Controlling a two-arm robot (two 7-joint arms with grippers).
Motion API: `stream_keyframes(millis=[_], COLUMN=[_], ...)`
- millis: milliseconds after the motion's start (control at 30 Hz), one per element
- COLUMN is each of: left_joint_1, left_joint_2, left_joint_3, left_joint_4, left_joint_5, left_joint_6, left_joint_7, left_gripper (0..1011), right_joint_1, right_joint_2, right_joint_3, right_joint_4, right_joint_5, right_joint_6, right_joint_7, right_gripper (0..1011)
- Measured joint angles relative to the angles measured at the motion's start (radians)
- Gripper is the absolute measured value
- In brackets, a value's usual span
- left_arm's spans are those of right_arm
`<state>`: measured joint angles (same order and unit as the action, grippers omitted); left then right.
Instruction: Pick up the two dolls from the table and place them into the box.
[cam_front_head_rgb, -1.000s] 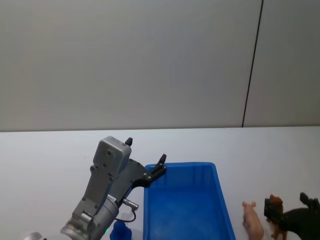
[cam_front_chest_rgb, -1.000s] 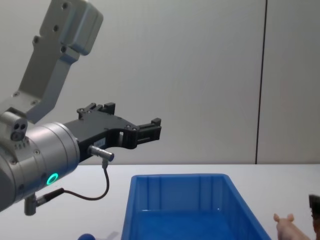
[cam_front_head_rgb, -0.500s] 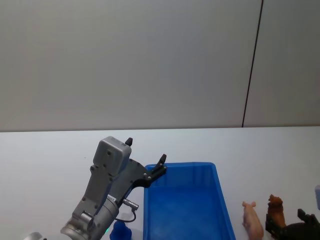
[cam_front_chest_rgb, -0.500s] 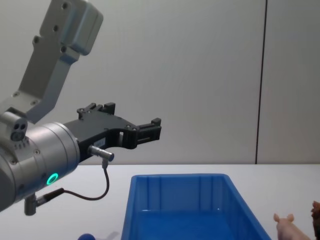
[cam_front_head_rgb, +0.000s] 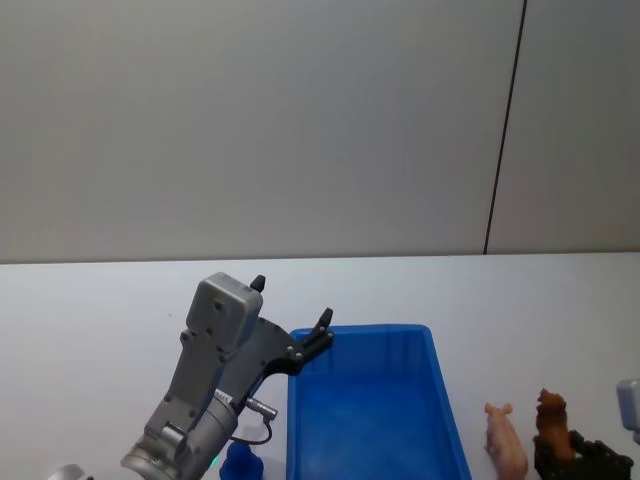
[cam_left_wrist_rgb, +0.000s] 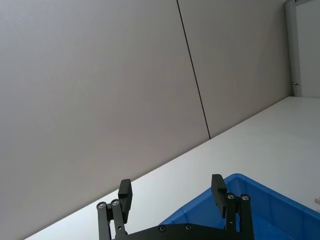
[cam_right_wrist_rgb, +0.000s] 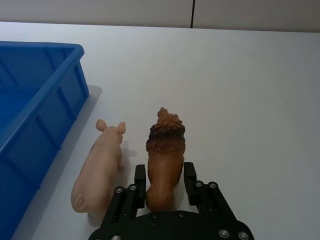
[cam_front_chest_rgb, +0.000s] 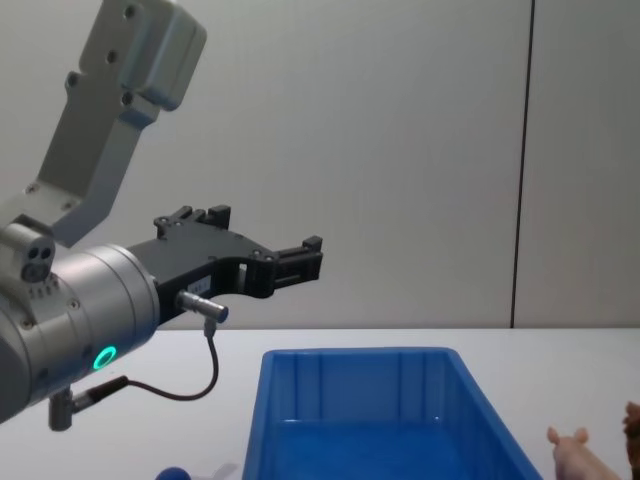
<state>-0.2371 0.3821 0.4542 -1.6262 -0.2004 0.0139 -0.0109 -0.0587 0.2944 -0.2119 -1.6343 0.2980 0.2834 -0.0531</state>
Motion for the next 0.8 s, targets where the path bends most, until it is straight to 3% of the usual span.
stream_keyframes(millis=[67, 200, 800], left_joint_1=[0.000, 0.000, 0.000], left_joint_2=[0.000, 0.000, 0.000], left_joint_3=[0.000, 0.000, 0.000], left_joint_4=[0.000, 0.000, 0.000], left_joint_5=[0.000, 0.000, 0.000], left_joint_6=[0.000, 0.000, 0.000], left_joint_7=[0.000, 0.000, 0.000], left_gripper=[1001, 1001, 1001], right_joint_1=[0.003, 0.006, 0.008], right_joint_2=[-0.003, -0.006, -0.009], right_joint_3=[-0.001, -0.001, 0.000], right_joint_4=[0.006, 0.008, -0.081], right_joint_5=[-0.002, -0.005, -0.041], right_joint_6=[-0.001, -0.004, -0.054], right_joint_7=[0.005, 0.011, 0.038], right_gripper=[405, 344, 343])
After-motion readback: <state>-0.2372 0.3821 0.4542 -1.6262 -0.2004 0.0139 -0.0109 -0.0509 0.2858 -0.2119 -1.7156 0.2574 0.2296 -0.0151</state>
